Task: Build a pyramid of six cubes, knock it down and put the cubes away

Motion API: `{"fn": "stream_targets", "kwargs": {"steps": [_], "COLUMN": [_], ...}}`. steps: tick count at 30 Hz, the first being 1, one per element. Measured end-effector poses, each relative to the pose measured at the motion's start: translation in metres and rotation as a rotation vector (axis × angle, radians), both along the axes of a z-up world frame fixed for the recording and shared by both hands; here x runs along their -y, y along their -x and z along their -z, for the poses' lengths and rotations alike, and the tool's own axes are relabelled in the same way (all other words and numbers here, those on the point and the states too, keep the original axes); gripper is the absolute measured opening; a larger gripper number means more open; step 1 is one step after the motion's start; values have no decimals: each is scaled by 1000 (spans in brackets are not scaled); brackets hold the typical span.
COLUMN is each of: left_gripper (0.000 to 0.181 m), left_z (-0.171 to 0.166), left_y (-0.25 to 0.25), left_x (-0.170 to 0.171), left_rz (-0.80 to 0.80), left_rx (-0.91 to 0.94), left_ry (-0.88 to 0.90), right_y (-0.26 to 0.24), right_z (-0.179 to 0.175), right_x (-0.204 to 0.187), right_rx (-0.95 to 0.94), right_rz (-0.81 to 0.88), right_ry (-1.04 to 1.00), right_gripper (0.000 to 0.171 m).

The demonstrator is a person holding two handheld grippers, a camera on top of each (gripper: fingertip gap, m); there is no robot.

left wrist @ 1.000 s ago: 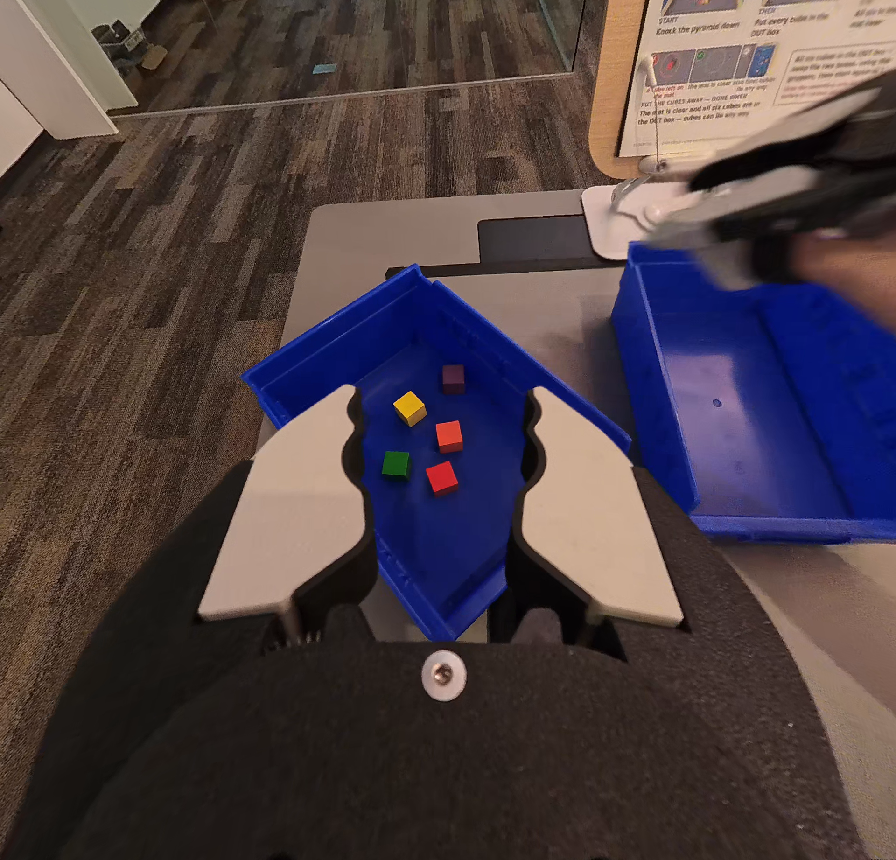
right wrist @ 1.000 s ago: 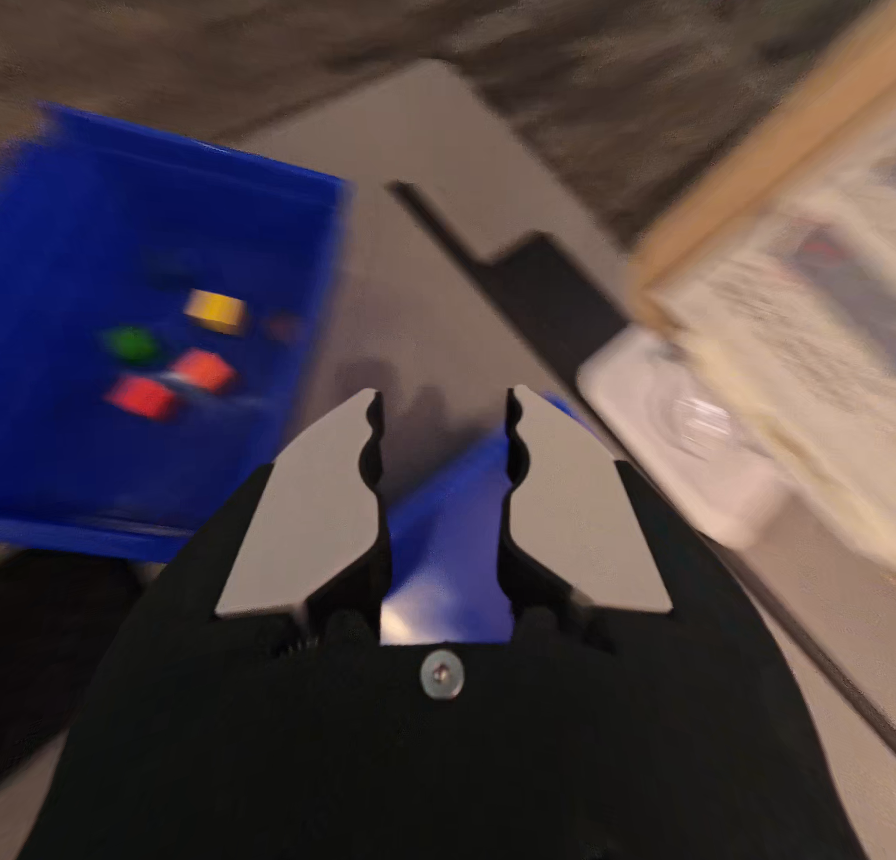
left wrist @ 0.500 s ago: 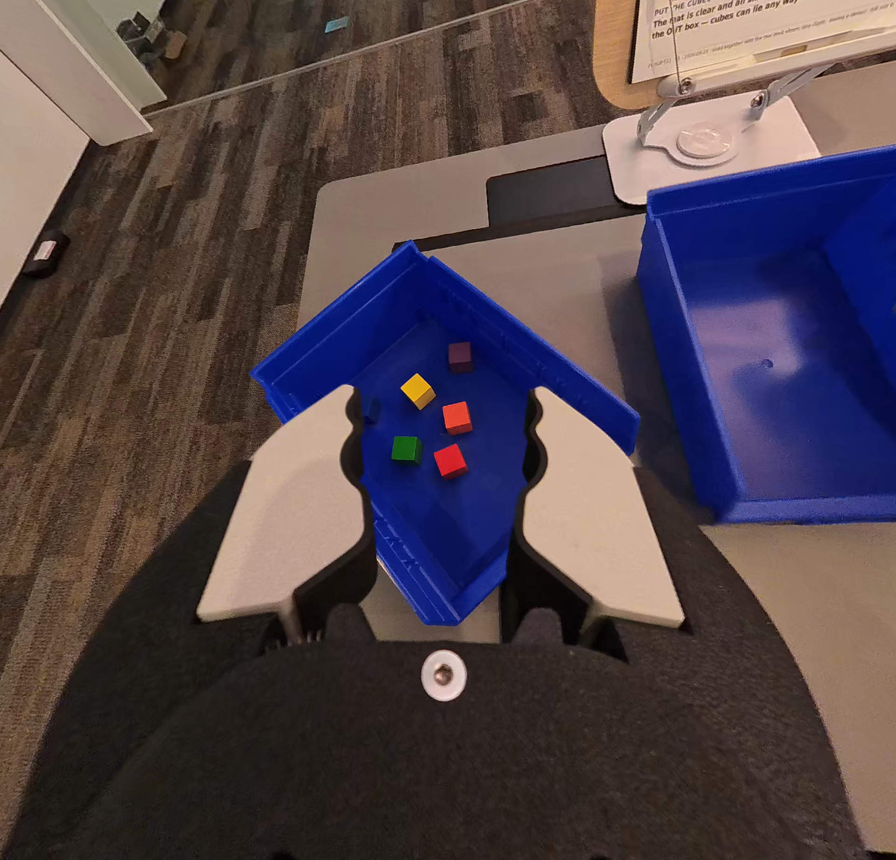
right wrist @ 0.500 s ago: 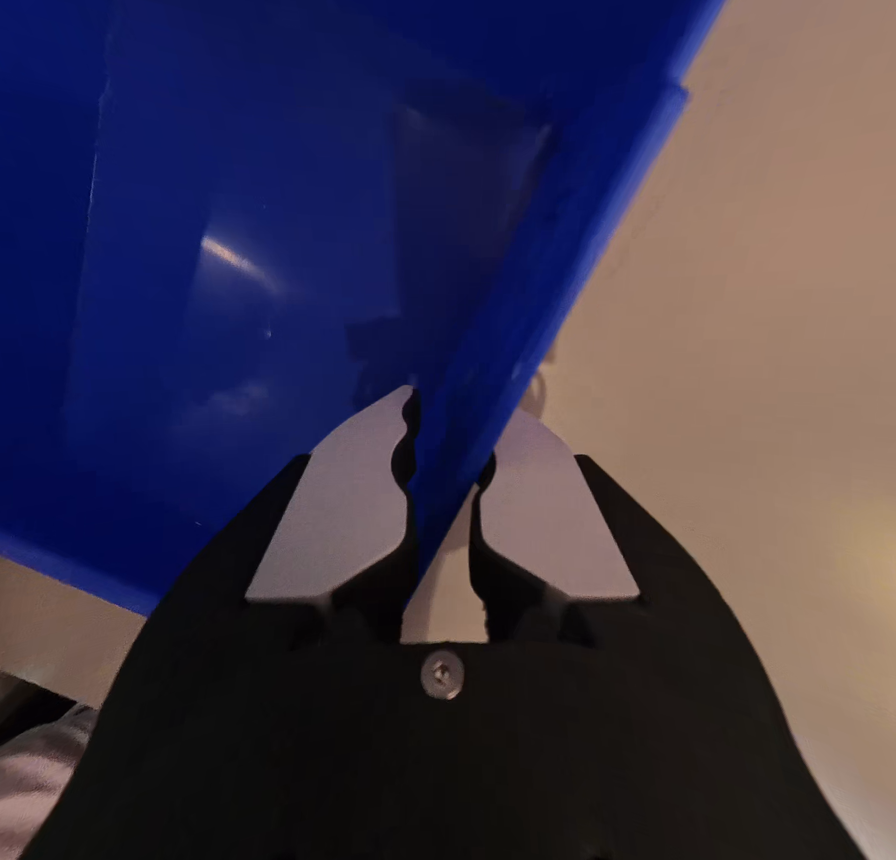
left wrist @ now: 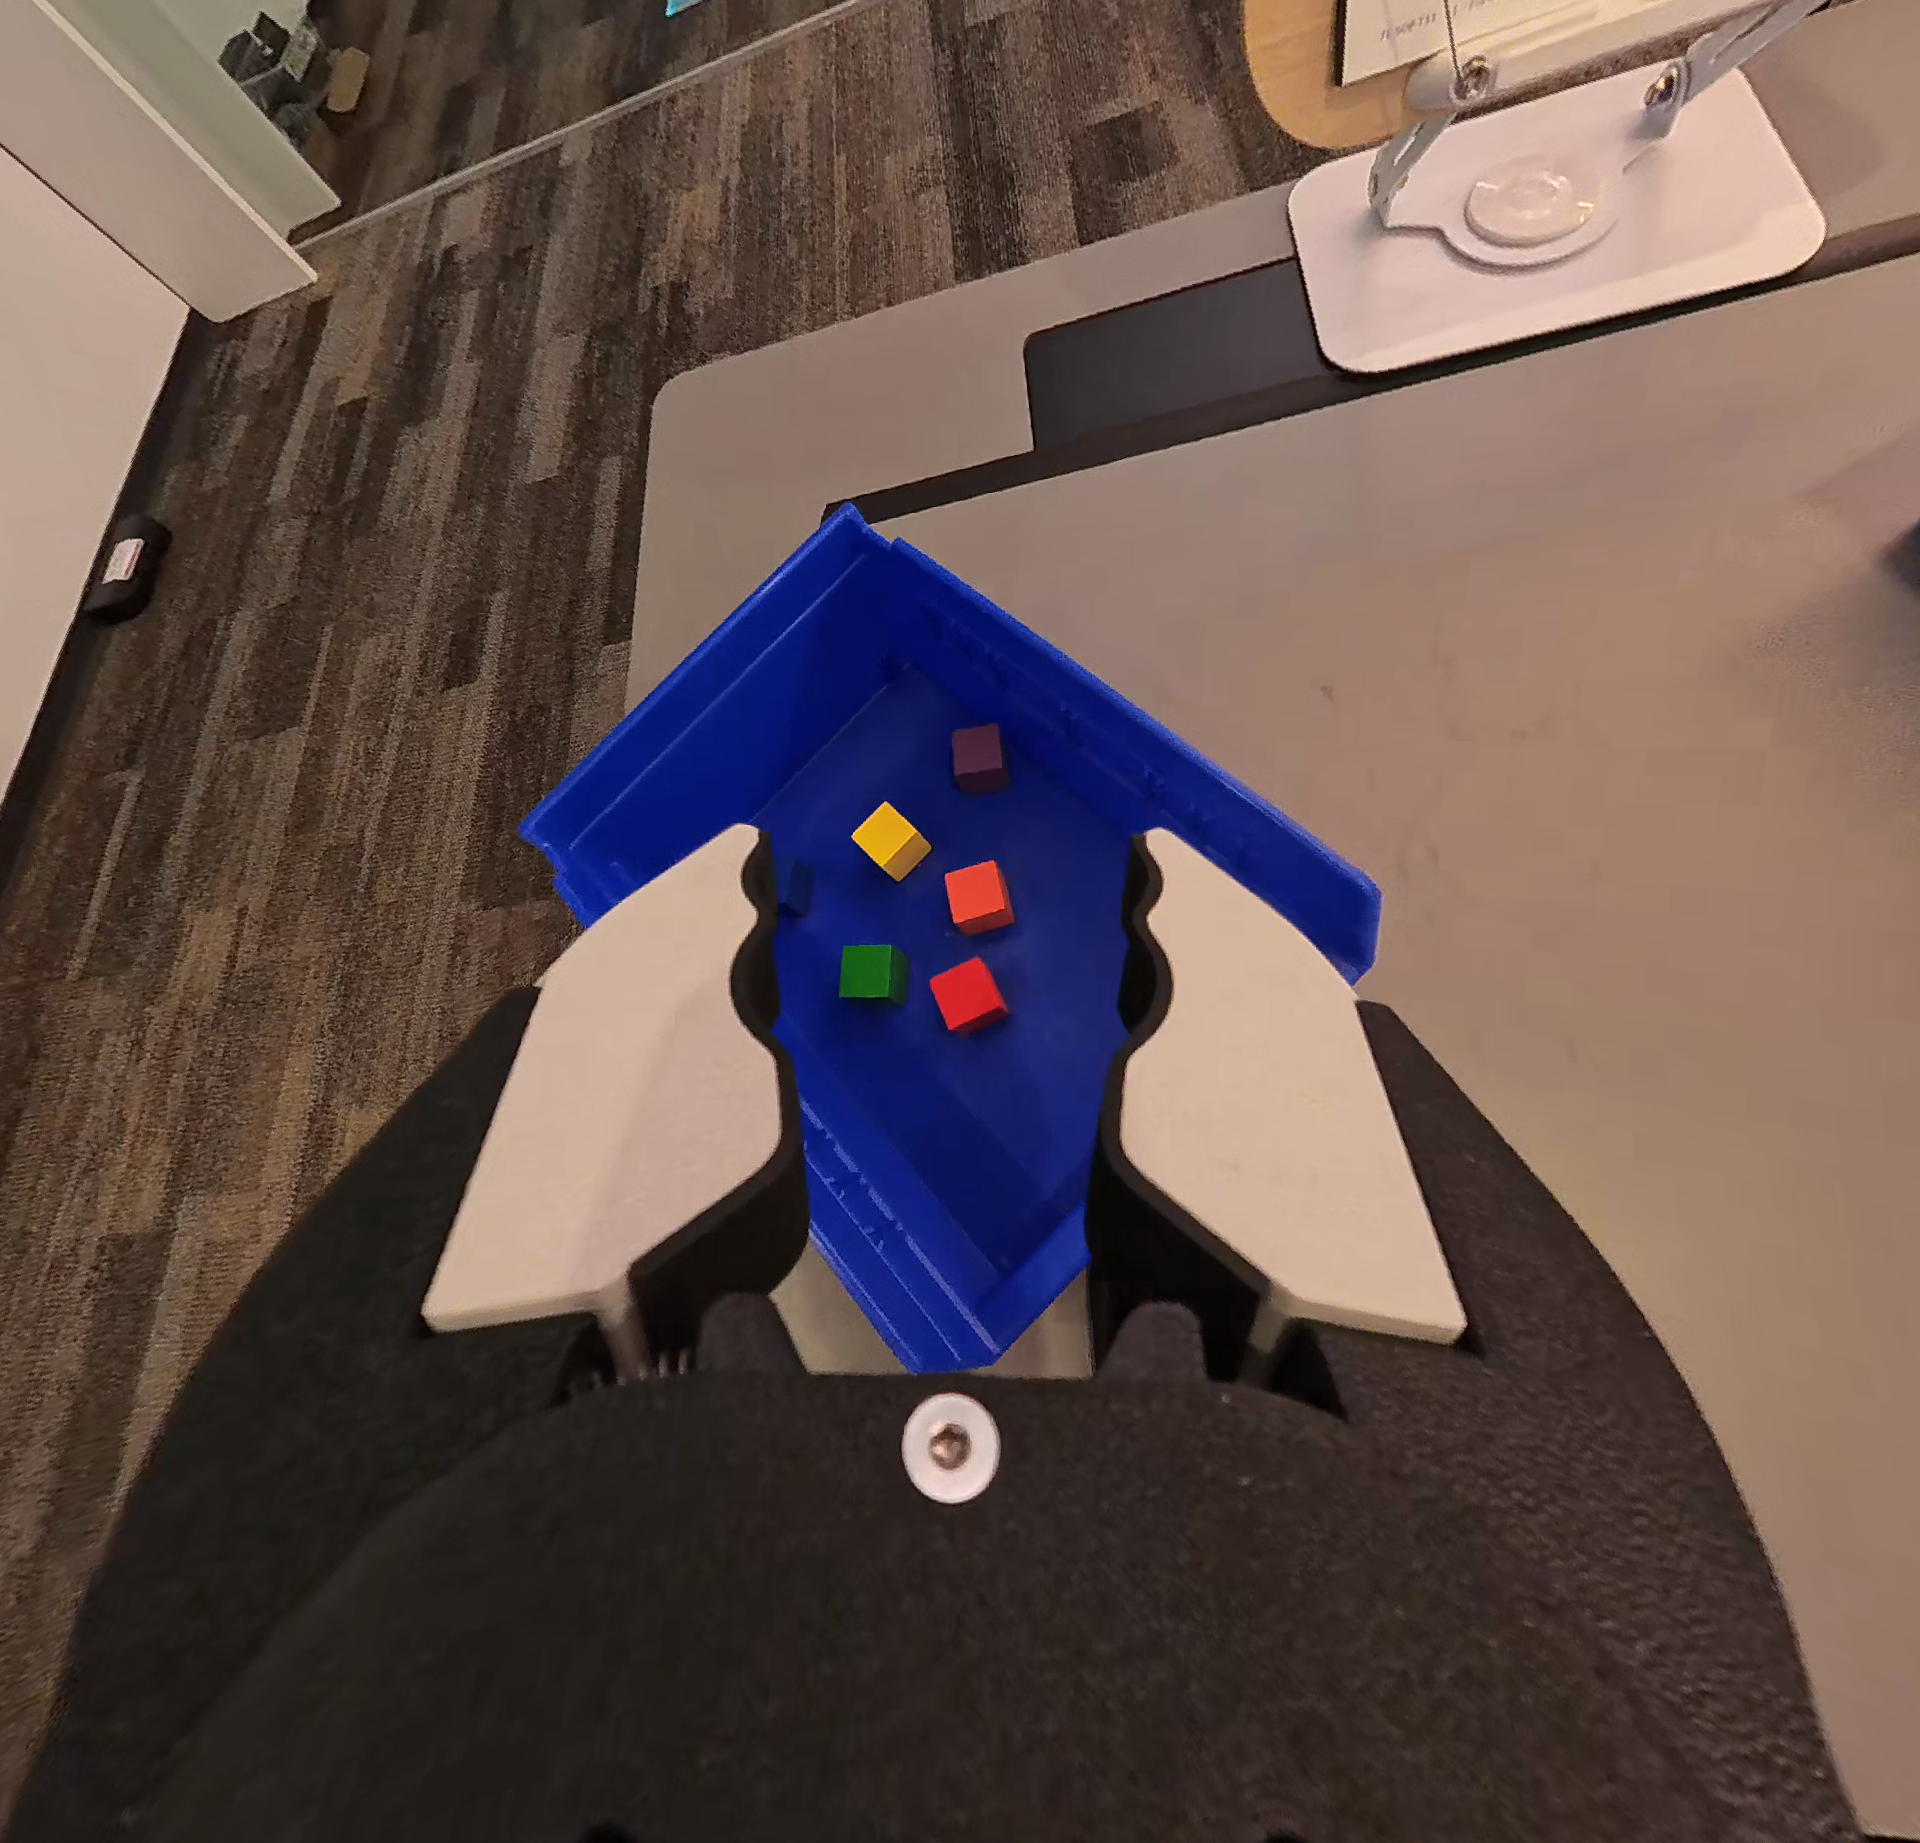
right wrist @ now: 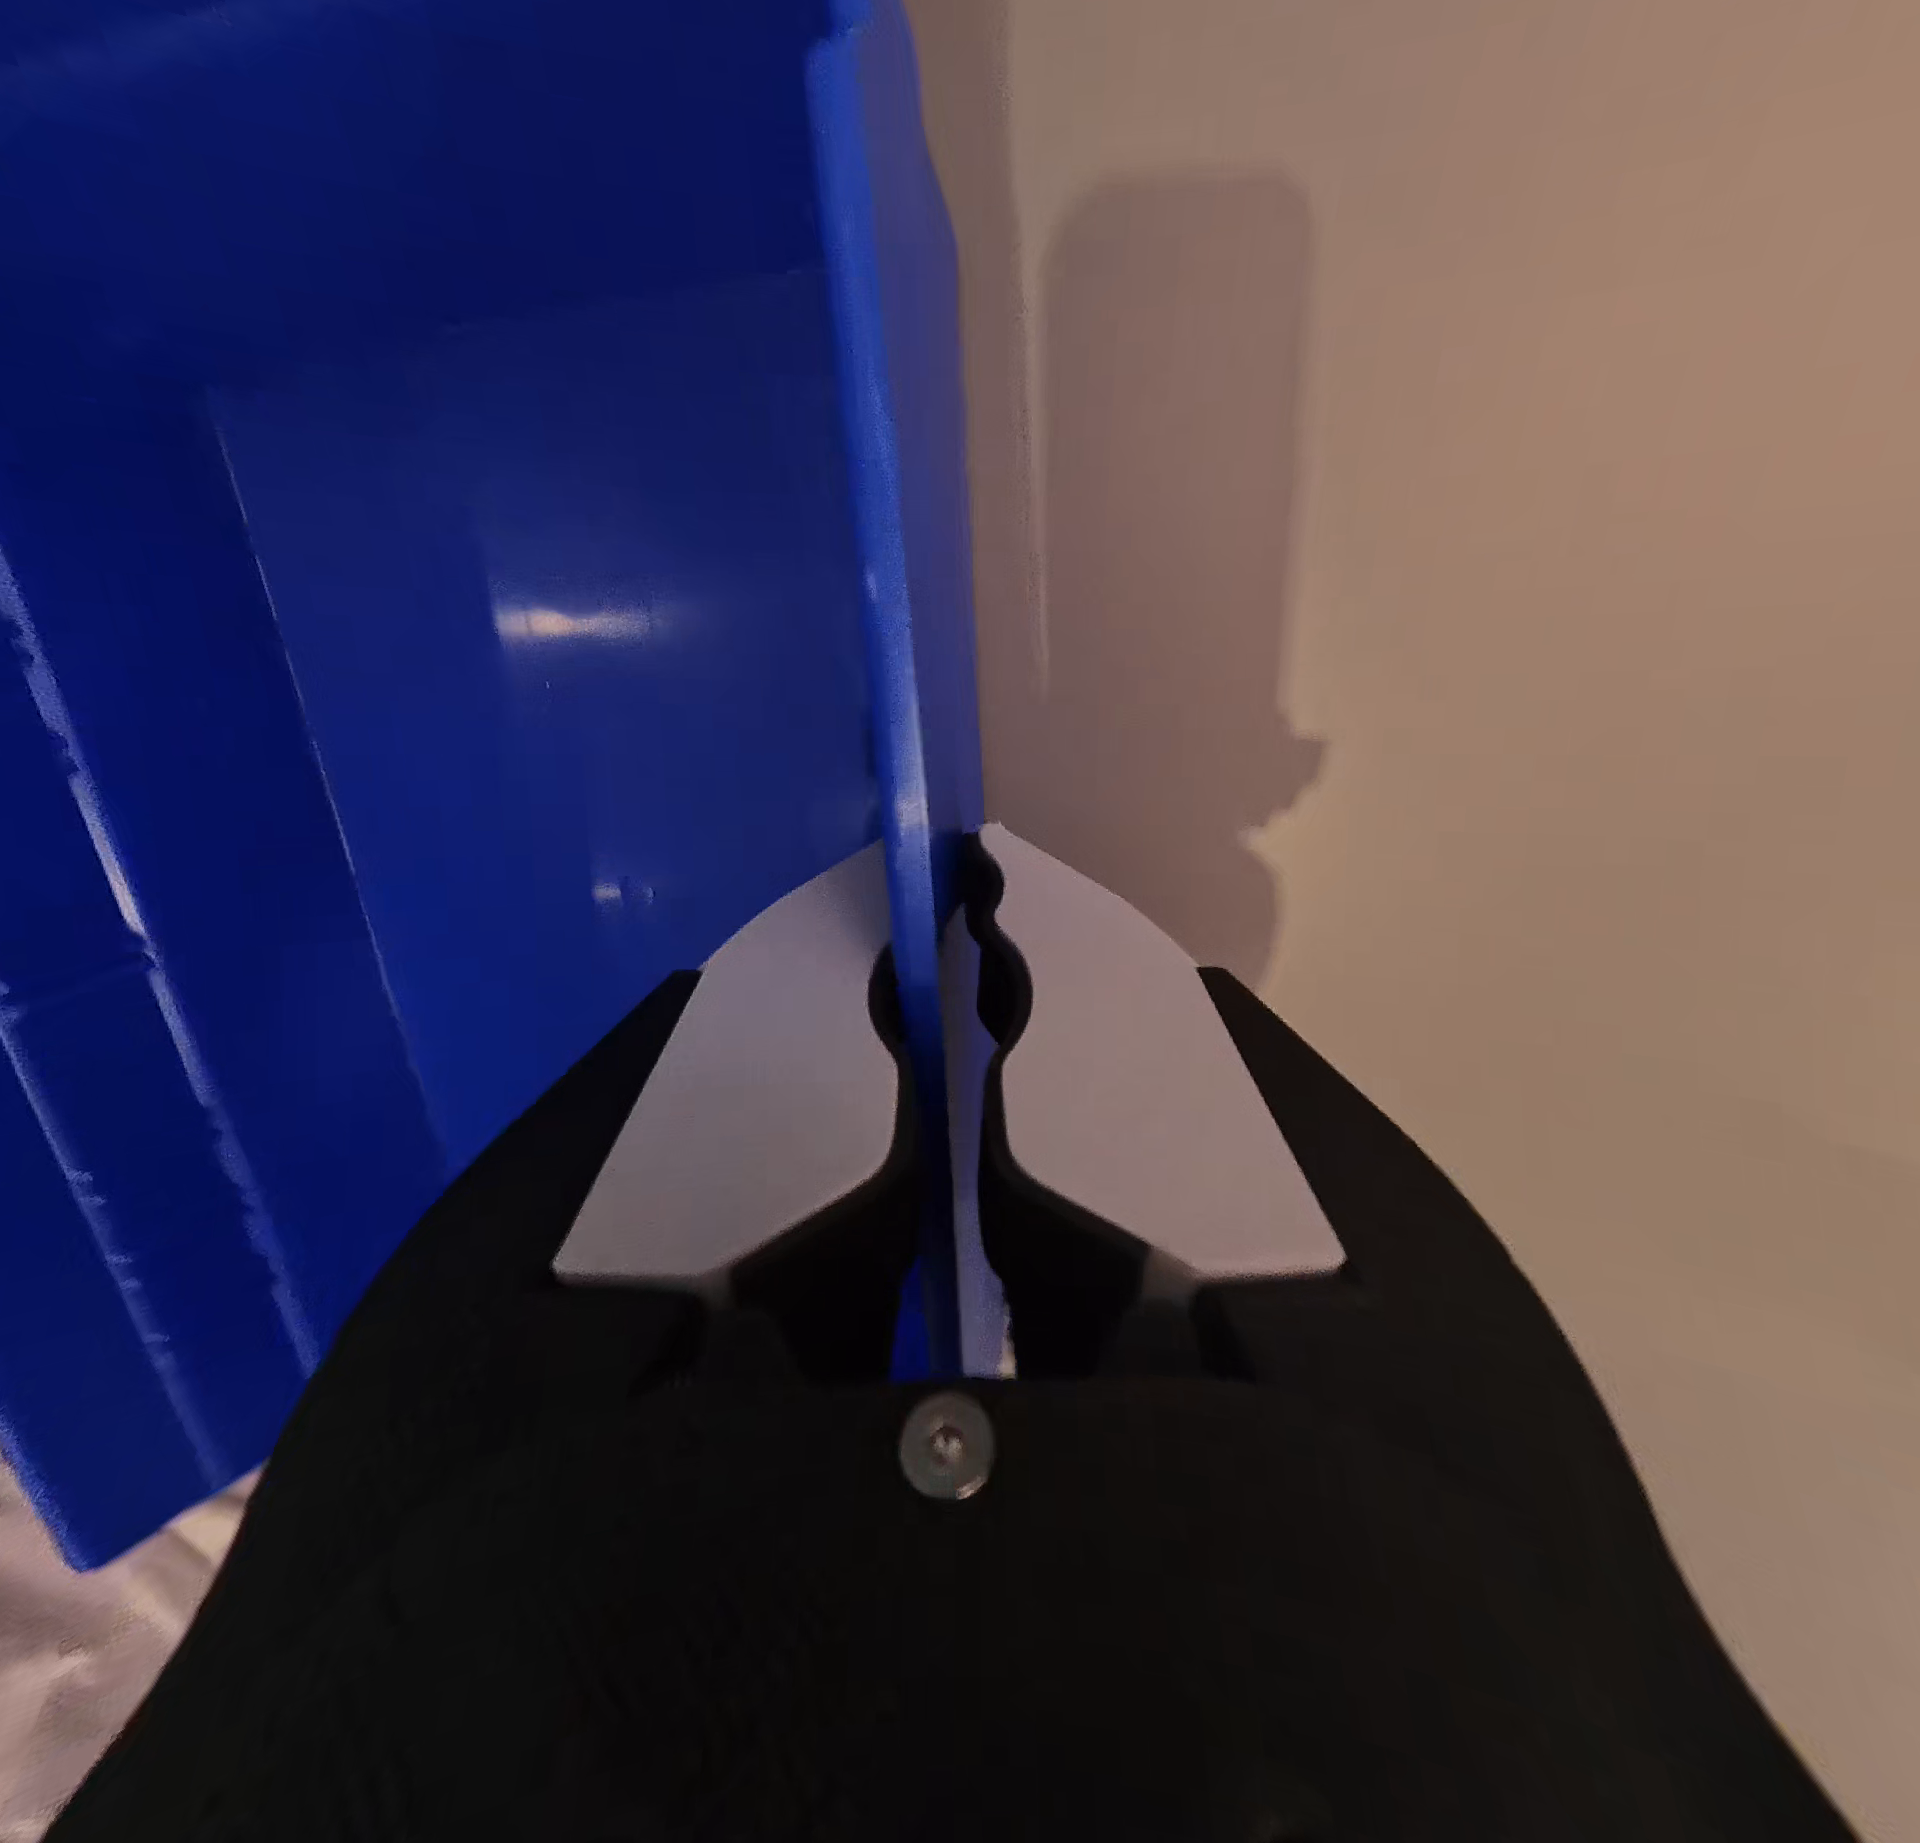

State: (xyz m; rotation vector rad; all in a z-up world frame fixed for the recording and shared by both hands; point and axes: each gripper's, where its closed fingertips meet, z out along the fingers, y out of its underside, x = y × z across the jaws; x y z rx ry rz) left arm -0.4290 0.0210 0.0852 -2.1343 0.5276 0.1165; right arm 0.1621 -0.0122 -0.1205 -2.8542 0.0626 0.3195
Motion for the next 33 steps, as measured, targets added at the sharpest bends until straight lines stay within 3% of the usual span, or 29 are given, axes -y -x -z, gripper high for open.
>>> {"fn": "stream_targets", "kwargs": {"steps": [9, 19, 21, 23, 26, 29, 33], "left_gripper": [61, 59, 60, 60, 61, 72, 73], "left_z": [24, 33, 32, 33, 53, 83, 119], "left_y": [27, 88, 97, 109, 121, 134, 136], "left_x": [-13, -8, -7, -8, -8, -6, -11], "left_rz": [-88, -249, -273, -312, -348, -396, -433], "left_rx": [7, 114, 123, 141, 167, 124, 192], "left_ry": [111, 145, 125, 110, 187, 329, 491], "right_y": [-107, -130, -137, -143, -150, -153, -131], "right_z": [1, -2, -16, -38, -77, -112, -145], "right_x": [38, 58, 53, 49, 49, 57, 51], "right_rx": [33, 76, 137, 205, 351, 497, 505], "right_rz": [181, 216, 246, 287, 308, 294, 253], "right_ry": [-46, -113, -223, -362, -550, -580, -701], "right_gripper": [7, 9, 34, 45, 46, 50, 49]}}
